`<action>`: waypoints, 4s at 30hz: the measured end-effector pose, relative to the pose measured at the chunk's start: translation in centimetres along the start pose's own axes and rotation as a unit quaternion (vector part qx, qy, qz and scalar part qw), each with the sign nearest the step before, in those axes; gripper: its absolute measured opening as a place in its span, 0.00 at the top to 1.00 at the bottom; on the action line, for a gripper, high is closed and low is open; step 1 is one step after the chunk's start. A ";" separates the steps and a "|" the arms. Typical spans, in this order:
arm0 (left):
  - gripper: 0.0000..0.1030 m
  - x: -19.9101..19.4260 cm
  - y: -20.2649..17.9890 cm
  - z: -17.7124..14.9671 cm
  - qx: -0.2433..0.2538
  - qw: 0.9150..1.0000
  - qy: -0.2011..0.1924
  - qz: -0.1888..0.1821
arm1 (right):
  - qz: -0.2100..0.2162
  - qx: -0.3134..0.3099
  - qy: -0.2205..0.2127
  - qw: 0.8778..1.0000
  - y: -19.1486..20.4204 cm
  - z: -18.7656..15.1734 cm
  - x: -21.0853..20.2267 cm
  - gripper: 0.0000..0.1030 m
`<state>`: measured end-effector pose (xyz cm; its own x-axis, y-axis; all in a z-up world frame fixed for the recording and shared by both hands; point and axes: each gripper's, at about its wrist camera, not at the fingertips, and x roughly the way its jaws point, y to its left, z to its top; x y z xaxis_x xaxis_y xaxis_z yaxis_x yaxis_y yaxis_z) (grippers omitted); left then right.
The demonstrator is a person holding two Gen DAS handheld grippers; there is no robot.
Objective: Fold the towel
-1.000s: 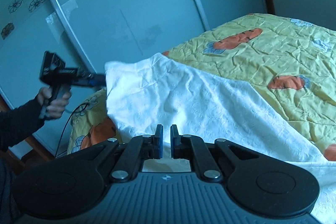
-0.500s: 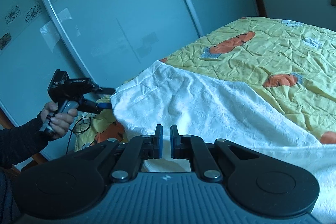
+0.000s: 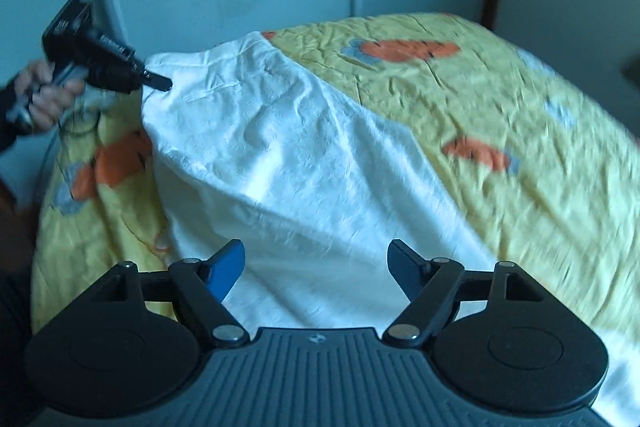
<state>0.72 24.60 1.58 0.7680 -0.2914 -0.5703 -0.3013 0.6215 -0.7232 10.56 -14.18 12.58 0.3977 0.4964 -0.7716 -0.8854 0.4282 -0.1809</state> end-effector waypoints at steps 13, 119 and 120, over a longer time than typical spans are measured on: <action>0.96 0.2 0.4 0.4 -0.009 1.000 0.010 -0.003 | 0.026 -0.092 0.159 0.983 -0.6 0.5 4.4 0.92; 0.19 14.0 -17.1 -19.6 0.017 0.994 0.072 -0.076 | -0.398 0.522 0.096 0.748 -24.9 -12.8 -3.1 0.82; 0.19 14.0 -17.1 -19.5 0.017 0.994 0.075 -0.076 | -0.395 0.527 0.089 0.747 -24.9 -12.9 -3.4 0.87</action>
<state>5.59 -4.25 -1.62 0.7094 -0.4874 -0.5091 -0.1673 0.5852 -0.7935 28.19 -36.26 11.82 0.5749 -0.2934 -0.7638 0.3270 0.9381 -0.1142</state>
